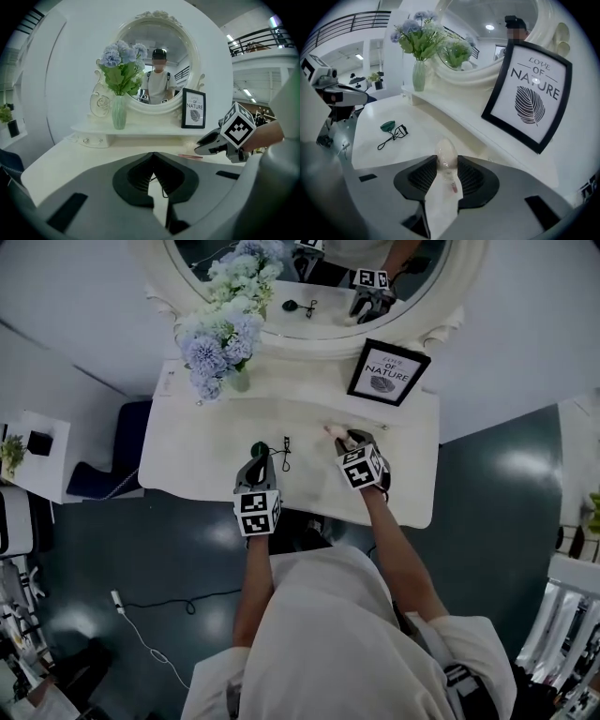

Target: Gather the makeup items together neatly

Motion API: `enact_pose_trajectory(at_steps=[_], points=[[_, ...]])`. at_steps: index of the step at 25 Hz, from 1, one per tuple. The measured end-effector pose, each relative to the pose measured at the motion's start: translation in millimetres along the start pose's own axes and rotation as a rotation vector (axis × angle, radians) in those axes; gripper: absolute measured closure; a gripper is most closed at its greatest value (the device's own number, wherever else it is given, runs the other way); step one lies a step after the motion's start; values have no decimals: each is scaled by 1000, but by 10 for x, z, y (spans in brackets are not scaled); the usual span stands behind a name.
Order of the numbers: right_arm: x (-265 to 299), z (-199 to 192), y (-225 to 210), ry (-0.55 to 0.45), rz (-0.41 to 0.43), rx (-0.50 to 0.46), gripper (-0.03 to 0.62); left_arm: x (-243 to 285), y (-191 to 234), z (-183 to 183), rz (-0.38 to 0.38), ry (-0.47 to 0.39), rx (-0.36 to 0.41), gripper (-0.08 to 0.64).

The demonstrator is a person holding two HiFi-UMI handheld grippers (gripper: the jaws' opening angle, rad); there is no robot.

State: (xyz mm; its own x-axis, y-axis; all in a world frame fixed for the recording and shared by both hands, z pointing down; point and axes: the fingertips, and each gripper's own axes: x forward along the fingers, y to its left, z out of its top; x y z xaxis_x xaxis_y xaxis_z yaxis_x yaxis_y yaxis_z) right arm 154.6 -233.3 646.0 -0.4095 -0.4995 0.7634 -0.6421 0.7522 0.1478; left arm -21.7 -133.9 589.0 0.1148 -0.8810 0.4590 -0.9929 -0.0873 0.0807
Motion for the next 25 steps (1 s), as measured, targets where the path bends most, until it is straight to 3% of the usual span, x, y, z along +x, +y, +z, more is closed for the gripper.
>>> enact_pose_trajectory(at_steps=[11, 17, 25], points=[[-53, 31, 428, 13, -30, 304, 422, 151, 12, 133, -109, 11, 4, 546], [-23, 37, 562, 33, -104, 468, 422, 257, 56, 257, -200, 28, 40, 546], [35, -106, 854, 88, -156, 591, 419, 347, 169, 205, -286, 52, 64, 546]])
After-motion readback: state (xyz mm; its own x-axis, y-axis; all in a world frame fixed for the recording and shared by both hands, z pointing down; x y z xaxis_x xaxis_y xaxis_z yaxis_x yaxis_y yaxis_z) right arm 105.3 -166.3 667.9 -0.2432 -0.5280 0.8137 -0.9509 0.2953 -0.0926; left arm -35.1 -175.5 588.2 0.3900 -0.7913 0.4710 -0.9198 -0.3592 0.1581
